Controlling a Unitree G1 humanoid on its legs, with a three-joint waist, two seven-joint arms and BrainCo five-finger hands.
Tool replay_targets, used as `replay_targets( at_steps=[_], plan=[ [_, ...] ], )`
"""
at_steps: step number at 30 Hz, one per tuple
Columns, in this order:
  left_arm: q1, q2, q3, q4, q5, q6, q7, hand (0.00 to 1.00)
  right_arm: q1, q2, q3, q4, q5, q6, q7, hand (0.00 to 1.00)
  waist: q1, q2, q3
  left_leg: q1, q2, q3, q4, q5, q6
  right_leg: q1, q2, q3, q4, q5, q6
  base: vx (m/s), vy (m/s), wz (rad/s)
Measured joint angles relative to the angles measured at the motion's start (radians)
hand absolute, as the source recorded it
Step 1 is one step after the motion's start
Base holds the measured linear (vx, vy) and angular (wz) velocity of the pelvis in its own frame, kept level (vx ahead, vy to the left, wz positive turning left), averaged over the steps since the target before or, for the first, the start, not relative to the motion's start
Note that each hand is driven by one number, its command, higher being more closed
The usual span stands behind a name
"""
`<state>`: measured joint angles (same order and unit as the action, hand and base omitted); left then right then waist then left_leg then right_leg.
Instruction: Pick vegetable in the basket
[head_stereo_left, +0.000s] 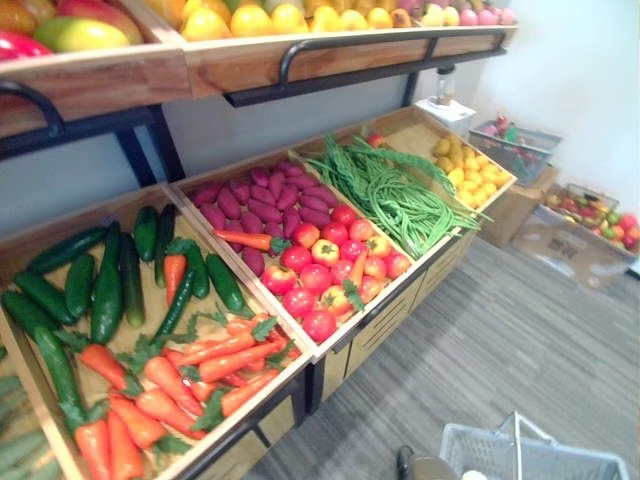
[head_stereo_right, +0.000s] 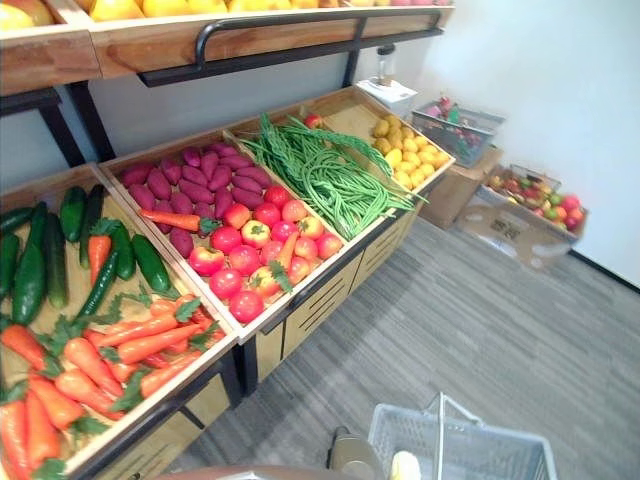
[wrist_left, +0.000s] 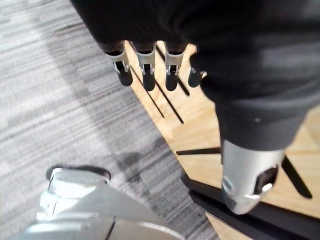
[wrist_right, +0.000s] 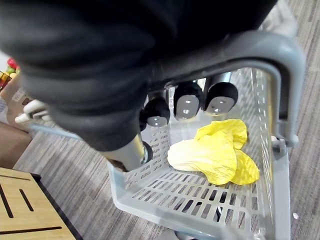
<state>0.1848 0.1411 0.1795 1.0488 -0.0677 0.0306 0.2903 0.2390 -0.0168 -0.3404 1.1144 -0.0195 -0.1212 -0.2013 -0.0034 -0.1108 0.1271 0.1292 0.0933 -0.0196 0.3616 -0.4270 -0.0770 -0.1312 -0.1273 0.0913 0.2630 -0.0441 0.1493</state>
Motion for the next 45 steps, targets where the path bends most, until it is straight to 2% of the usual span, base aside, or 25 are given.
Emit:
replay_targets(
  at_steps=[1, 2, 3, 4, 5, 6, 9, 12, 13, 15, 16, 18, 19, 21, 22, 24, 25, 26, 28, 30, 32, 34, 37, 40, 45],
  plan=[
    [-0.005, -0.010, 0.025, 0.006, -0.009, 0.004, 0.005, 0.00, -0.006, -0.002, -0.003, 0.003, 0.002, 0.028, -0.006, 1.00, 0.012, 0.036, 0.002, -0.009, 0.056, -0.014, 0.040, -0.026, -0.026, -0.003, 0.044, -0.044, 0.039, -0.028, 0.010, 0.26, -0.487, 0.82],
    [-0.004, -0.042, 0.042, -0.014, -0.006, 0.000, 0.014, 0.00, -0.011, -0.012, -0.003, -0.003, 0.004, 0.031, -0.009, 1.00, 0.010, 0.061, -0.012, -0.029, 0.120, -0.007, 0.033, -0.017, -0.045, -0.003, 0.077, -0.107, 0.049, -0.056, -0.023, 0.23, -0.449, 0.72],
    [-0.004, -0.046, 0.051, -0.015, -0.009, 0.000, 0.020, 0.00, -0.019, -0.016, -0.002, -0.004, 0.008, 0.033, -0.009, 1.00, 0.011, 0.071, -0.010, -0.027, 0.136, -0.004, 0.012, -0.004, -0.060, -0.006, 0.084, -0.123, 0.055, -0.065, -0.034, 0.23, -0.484, 0.79],
    [-0.005, -0.060, 0.076, -0.015, -0.020, 0.001, 0.030, 0.00, -0.035, -0.027, -0.002, -0.006, 0.022, 0.038, -0.009, 1.00, 0.011, 0.081, -0.005, -0.018, 0.152, 0.004, -0.042, 0.039, -0.083, -0.007, 0.090, -0.148, 0.062, -0.077, -0.050, 0.11, -0.283, 0.44],
    [-0.005, -0.064, 0.085, -0.015, -0.043, 0.002, 0.034, 0.00, -0.044, -0.031, -0.002, -0.008, 0.021, 0.044, -0.008, 1.00, 0.011, 0.082, -0.005, -0.012, 0.154, 0.010, -0.067, 0.070, -0.089, -0.006, 0.088, -0.157, 0.067, -0.081, -0.057, 0.12, -0.323, 0.57],
    [-0.004, -0.075, 0.104, -0.015, -0.049, 0.001, 0.041, 0.00, -0.052, -0.041, 0.001, -0.008, 0.021, 0.050, -0.007, 1.00, 0.011, 0.081, -0.010, -0.004, 0.155, 0.027, -0.117, 0.133, -0.094, -0.001, 0.078, -0.183, 0.062, -0.088, -0.068, 0.10, -0.279, 0.47],
    [-0.003, -0.075, 0.102, -0.008, -0.049, 0.001, 0.057, 0.00, -0.049, -0.049, -0.008, 0.003, 0.021, 0.051, -0.005, 1.00, 0.008, 0.087, -0.014, -0.001, 0.159, 0.064, -0.178, 0.231, -0.096, 0.048, 0.058, -0.257, 0.025, -0.089, -0.075, 0.07, -0.245, 0.85],
    [-0.006, -0.061, 0.060, 0.021, -0.046, -0.001, 0.060, 0.00, -0.042, -0.051, -0.020, 0.029, 0.024, 0.049, -0.001, 1.00, 0.000, 0.086, -0.032, -0.002, 0.164, 0.158, -0.264, 0.321, -0.092, 0.097, 0.038, -0.361, -0.038, -0.081, -0.088, -0.03, -0.116, 0.99],
    [-0.008, -0.058, 0.038, 0.026, -0.043, -0.012, 0.063, 0.00, -0.042, -0.055, -0.026, 0.037, 0.028, 0.045, 0.000, 1.00, -0.013, 0.088, -0.033, -0.001, 0.163, 0.190, -0.304, 0.346, -0.089, 0.108, 0.035, -0.397, -0.058, -0.081, -0.088, -0.10, -0.053, 1.06],
    [-0.006, -0.058, 0.007, 0.028, -0.043, -0.044, 0.070, 0.00, -0.044, -0.067, -0.025, 0.039, 0.029, 0.039, 0.000, 1.00, -0.016, 0.100, -0.035, -0.002, 0.163, 0.198, -0.348, 0.364, -0.090, 0.116, 0.039, -0.424, -0.075, -0.081, -0.079, -0.12, -0.029, 0.66],
    [0.004, -0.058, -0.008, 0.035, -0.043, -0.074, 0.090, 0.00, -0.045, -0.075, -0.019, 0.039, 0.029, 0.025, 0.001, 1.00, -0.015, 0.102, -0.034, -0.002, 0.162, 0.199, -0.360, 0.368, -0.089, 0.117, 0.041, -0.423, -0.086, -0.076, -0.075, -0.12, -0.009, 0.27],
    [0.007, -0.055, -0.023, 0.048, -0.043, -0.101, 0.115, 0.00, -0.042, -0.084, -0.008, 0.038, 0.029, 0.009, 0.001, 1.00, -0.016, 0.100, -0.034, -0.006, 0.157, 0.201, -0.359, 0.368, -0.089, 0.118, 0.043, -0.409, -0.095, -0.073, -0.071, -0.10, 0.010, 0.01],
    [0.001, -0.053, -0.037, 0.044, -0.043, -0.150, 0.164, 0.00, -0.038, -0.088, -0.006, 0.034, 0.029, -0.001, 0.000, 1.00, -0.021, 0.101, -0.035, -0.011, 0.150, 0.201, -0.360, 0.365, -0.083, 0.121, 0.045, -0.395, -0.111, -0.069, -0.064, -0.11, 0.025, 0.05],
    [-0.014, -0.052, -0.036, -0.001, -0.041, -0.189, 0.216, 0.00, -0.031, -0.089, -0.005, 0.027, 0.029, -0.005, 0.000, 1.00, -0.023, 0.112, -0.035, -0.026, 0.141, 0.201, -0.360, 0.365, -0.080, 0.117, 0.050, -0.372, -0.125, -0.064, -0.056, -0.08, 0.030, 0.08],
    [-0.032, -0.050, -0.036, -0.082, -0.017, -0.237, 0.297, 0.00, -0.026, -0.095, -0.003, 0.025, 0.029, -0.011, 0.001, 1.00, -0.022, 0.110, -0.036, -0.041, 0.133, 0.200, -0.362, 0.365, -0.080, 0.115, 0.049, -0.356, -0.142, -0.062, -0.053, -0.03, 0.044, 0.04],
    [-0.047, -0.038, -0.039, -0.207, 0.054, -0.285, 0.389, 0.00, -0.023, -0.102, 0.004, 0.014, 0.029, -0.012, 0.001, 1.00, -0.022, 0.116, -0.030, -0.043, 0.122, 0.202, -0.374, 0.367, -0.078, 0.115, 0.046, -0.351, -0.161, -0.059, -0.049, -0.01, 0.056, 0.00],
    [-0.049, -0.029, -0.049, -0.251, 0.090, -0.293, 0.419, 0.00, -0.021, -0.102, 0.006, 0.008, 0.029, -0.012, 0.001, 1.00, -0.023, 0.116, -0.029, -0.044, 0.118, 0.202, -0.377, 0.368, -0.077, 0.115, 0.044, -0.350, -0.165, -0.057, -0.046, 0.03, 0.067, 0.02],
    [-0.060, -0.003, -0.081, -0.360, 0.172, -0.306, 0.466, 0.00, -0.016, -0.104, 0.006, -0.001, 0.030, -0.012, 0.001, 1.00, -0.025, 0.118, -0.029, -0.048, 0.110, 0.200, -0.380, 0.367, -0.075, 0.114, 0.037, -0.348, -0.170, -0.056, -0.044, 0.04, 0.052, 0.07],
    [-0.076, 0.026, -0.120, -0.496, 0.253, -0.306, 0.490, 0.00, -0.016, -0.105, 0.006, -0.004, 0.030, -0.012, -0.003, 1.00, -0.024, 0.118, -0.029, -0.062, 0.097, 0.197, -0.381, 0.368, -0.068, 0.100, 0.027, -0.337, -0.172, -0.035, -0.047, 0.07, 0.065, 0.09],
    [-0.088, 0.044, -0.148, -0.596, 0.330, -0.309, 0.490, 0.00, -0.018, -0.113, 0.005, -0.008, 0.030, -0.013, -0.008, 1.00, -0.028, 0.121, -0.030, -0.067, 0.087, 0.195, -0.385, 0.373, -0.066, 0.098, 0.022, -0.327, -0.176, -0.012, -0.048, 0.15, 0.059, 0.09],
    [-0.099, 0.065, -0.156, -0.671, 0.395, -0.317, 0.484, 0.00, -0.023, -0.131, 0.004, -0.011, 0.030, -0.014, -0.007, 1.00, -0.036, 0.138, -0.021, -0.066, 0.082, 0.195, -0.387, 0.375, -0.066, 0.099, 0.020, -0.327, -0.182, -0.002, -0.048, 0.21, 0.049, 0.05],
    [-0.124, 0.140, -0.157, -0.740, 0.445, -0.351, 0.452, 0.00, -0.025, -0.147, 0.004, -0.025, 0.028, -0.016, -0.004, 1.00, -0.049, 0.152, -0.014, -0.058, 0.078, 0.200, -0.388, 0.375, -0.065, 0.103, 0.019, -0.325, -0.192, 0.002, -0.053, 0.17, 0.021, -0.02],
    [-0.168, 0.261, -0.186, -0.770, 0.493, -0.397, 0.419, 0.00, -0.021, -0.158, 0.004, -0.029, 0.024, -0.020, 0.002, 1.00, -0.057, 0.153, -0.013, -0.032, 0.077, 0.206, -0.384, 0.373, -0.064, 0.132, 0.016, -0.321, -0.195, 0.003, -0.054, 0.13, 0.016, -0.03],
    [-0.200, 0.336, -0.223, -0.781, 0.518, -0.426, 0.383, 0.00, -0.028, -0.171, 0.006, -0.039, 0.020, -0.030, 0.010, 1.00, -0.070, 0.151, -0.012, -0.021, 0.068, 0.234, -0.374, 0.359, -0.048, 0.136, 0.004, -0.301, -0.196, 0.003, -0.054, 0.06, 0.047, -0.15],
    [-0.273, 0.435, -0.310, -0.716, 0.521, -0.427, 0.302, 0.00, -0.053, -0.187, 0.033, -0.040, 0.017, -0.045, 0.015, 1.00, -0.074, 0.146, -0.006, -0.023, 0.055, 0.286, -0.355, 0.345, -0.031, 0.127, -0.005, -0.258, -0.234, 0.053, -0.056, -0.02, 0.056, -0.29]
  ],
)
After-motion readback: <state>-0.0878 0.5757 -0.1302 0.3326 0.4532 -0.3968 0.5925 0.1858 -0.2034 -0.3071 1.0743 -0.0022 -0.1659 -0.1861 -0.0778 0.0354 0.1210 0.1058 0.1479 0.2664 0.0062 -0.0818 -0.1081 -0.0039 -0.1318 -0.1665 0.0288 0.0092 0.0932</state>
